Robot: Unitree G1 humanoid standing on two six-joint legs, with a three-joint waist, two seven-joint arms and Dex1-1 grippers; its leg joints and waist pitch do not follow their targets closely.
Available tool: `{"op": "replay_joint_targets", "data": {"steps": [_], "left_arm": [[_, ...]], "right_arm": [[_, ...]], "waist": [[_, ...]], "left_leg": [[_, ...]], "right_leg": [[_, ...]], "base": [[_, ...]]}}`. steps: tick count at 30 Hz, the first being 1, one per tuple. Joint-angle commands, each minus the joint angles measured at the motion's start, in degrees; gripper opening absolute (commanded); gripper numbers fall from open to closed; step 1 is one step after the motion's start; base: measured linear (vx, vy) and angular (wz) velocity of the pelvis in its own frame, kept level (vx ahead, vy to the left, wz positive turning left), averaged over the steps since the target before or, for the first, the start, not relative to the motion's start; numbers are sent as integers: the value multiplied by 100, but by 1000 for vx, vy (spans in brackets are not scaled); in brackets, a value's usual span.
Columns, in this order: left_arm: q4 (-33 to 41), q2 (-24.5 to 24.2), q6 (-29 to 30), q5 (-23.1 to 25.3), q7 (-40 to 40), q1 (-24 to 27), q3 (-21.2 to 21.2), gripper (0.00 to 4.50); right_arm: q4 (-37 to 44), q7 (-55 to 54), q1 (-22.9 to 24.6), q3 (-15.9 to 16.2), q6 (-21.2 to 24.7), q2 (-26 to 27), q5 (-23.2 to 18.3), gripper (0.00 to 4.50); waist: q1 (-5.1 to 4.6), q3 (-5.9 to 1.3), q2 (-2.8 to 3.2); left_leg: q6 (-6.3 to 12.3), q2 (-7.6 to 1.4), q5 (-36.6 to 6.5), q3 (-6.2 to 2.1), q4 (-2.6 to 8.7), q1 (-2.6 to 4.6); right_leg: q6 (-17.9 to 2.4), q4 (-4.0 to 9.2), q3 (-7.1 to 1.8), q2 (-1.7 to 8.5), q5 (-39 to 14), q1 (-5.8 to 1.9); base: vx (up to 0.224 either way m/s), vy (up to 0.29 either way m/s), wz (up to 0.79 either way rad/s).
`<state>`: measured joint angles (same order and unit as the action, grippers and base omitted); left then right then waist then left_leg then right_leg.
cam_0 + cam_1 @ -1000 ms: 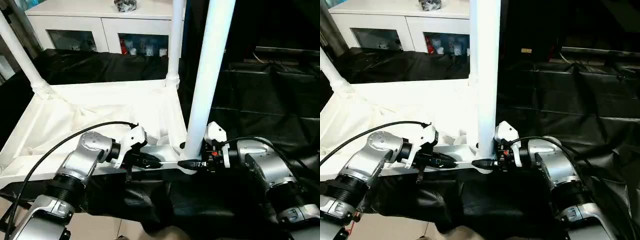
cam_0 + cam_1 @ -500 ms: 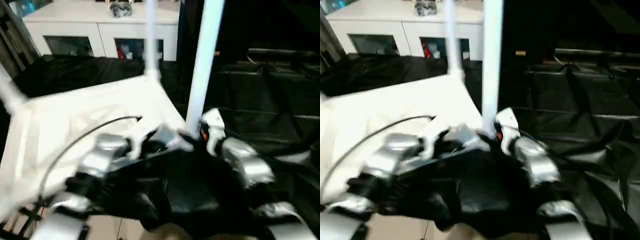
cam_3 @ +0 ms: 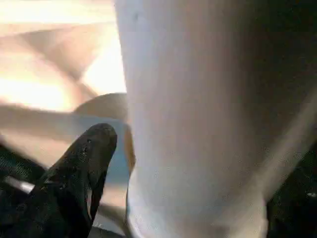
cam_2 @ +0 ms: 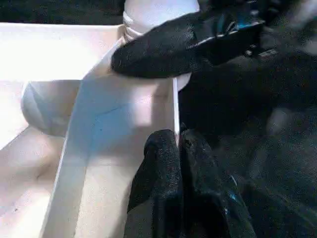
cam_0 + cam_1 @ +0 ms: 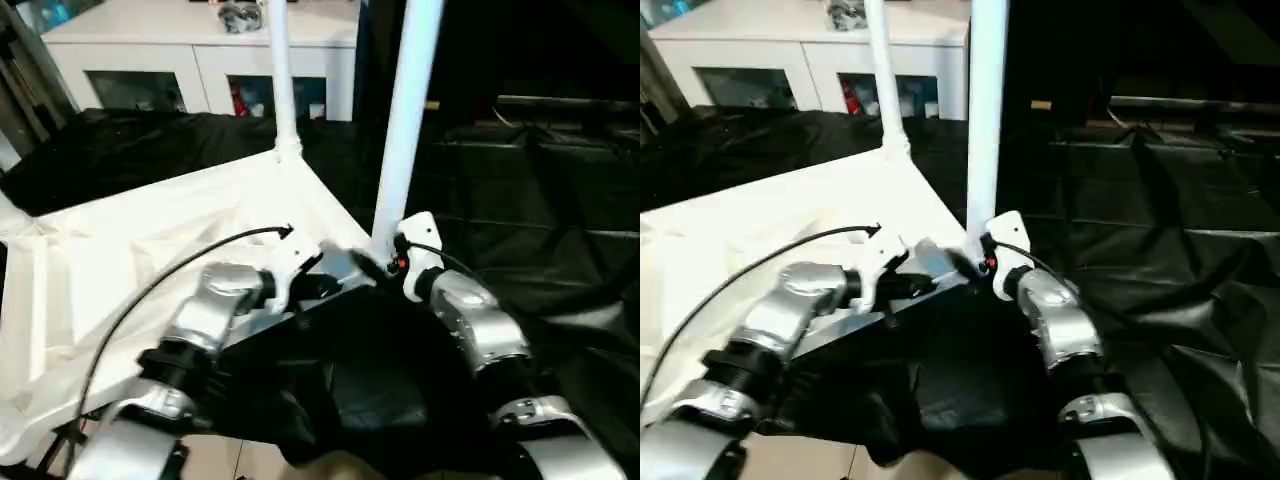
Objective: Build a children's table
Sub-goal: Rotate leg to tighten
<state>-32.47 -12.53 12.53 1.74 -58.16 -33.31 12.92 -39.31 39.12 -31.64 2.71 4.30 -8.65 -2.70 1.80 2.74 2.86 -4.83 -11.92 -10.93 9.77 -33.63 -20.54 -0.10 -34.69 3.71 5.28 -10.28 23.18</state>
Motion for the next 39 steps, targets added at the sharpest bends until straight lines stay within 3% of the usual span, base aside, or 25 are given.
{"op": "replay_joint_targets", "data": {"steps": [1, 2, 6, 9, 15, 22, 23, 27, 29, 31, 35, 39], "left_arm": [[410, 78, -260, -270, -662, -89, 329, 0], [414, 20, -327, -281, -821, -89, 341, 0], [481, -262, -337, -373, -1440, -82, 415, 0], [456, -338, -396, -446, -1659, -104, 420, 0], [503, -407, -387, -536, -1928, -124, 455, 0], [547, -429, -376, -568, -2084, -106, 470, 0], [534, -428, -391, -562, -2069, -105, 465, 0], [439, -360, -438, -499, -1862, -114, 391, 0], [236, -190, -353, -393, -1374, -193, 256, 0], [100, -87, -318, -343, -1066, -255, 174, 0], [-298, 225, -199, -183, -159, -470, -4, 0], [-660, 574, -69, -40, 811, -715, -149, 0]], "right_arm": [[67, 925, 27, 532, 81, 4, -111, 390], [154, 1242, 60, 570, 64, -130, -151, 390], [742, 2747, 285, 882, 575, -826, -416, 390], [828, 3238, 308, 944, 683, -1043, -459, 390], [964, 3727, 347, 1169, 770, -1265, -476, 390], [1081, 3860, 355, 1250, 941, -1254, -441, 338], [1088, 3853, 366, 1260, 944, -1238, -444, 321], [1101, 3627, 447, 1210, 926, -1138, -460, 293], [945, 2963, 485, 1009, 921, -913, -396, 274], [786, 2506, 464, 890, 908, -763, -321, 271], [291, 1027, 348, 518, 881, -239, -178, 267], [-240, -520, 132, 216, 807, 323, -55, 267]], "waist": [[9, -398, -2], [25, -402, 2], [116, -384, 35], [178, -379, 25], [190, -377, 8], [192, -384, 19], [197, -384, 47], [187, -384, 52], [177, -369, 66], [156, -362, 49], [71, -320, 51], [-20, -322, 76]], "left_leg": [[409, -60, -1061, 25, 358, -16], [503, -58, -922, 31, 345, -26], [672, -90, -958, 42, 333, -13], [567, -105, -1114, 43, 345, 4], [444, -97, -1135, 32, 355, -7], [435, -94, -1071, 29, 349, -14], [423, -94, -1087, 26, 351, -6], [401, -93, -1116, 26, 353, -12], [363, -87, -1157, 29, 358, -11], [266, -69, -1336, 21, 376, -7], [81, -33, -1643, 7, 403, 21], [-18, -13, -1756, -15, 420, 38]], "right_leg": [[-1561, 371, -194, 209, -539, -330], [-1661, 340, -181, 192, -229, -344], [-1785, 335, -166, 196, -198, -348], [-1787, 344, -174, 212, -449, -330], [-1688, 359, -177, 223, -668, -337], [-1690, 357, -173, 225, -632, -338], [-1695, 356, -171, 225, -640, -334], [-1699, 357, -171, 221, -581, -341], [-1657, 372, -175, 219, -693, -324], [-1549, 412, -162, 224, -1101, -340], [-1193, 525, -165, 241, -2116, -300], [-1075, 543, -158, 221, -2232, -270]], "base": [[0, 0, 0], [0, 0, 0], [0, 0, 0], [0, 0, 0], [0, 0, 0], [0, 0, 0], [0, 0, 0], [0, 0, 0], [0, 0, 0], [0, 0, 0], [0, 0, 0], [0, 0, 0]]}}
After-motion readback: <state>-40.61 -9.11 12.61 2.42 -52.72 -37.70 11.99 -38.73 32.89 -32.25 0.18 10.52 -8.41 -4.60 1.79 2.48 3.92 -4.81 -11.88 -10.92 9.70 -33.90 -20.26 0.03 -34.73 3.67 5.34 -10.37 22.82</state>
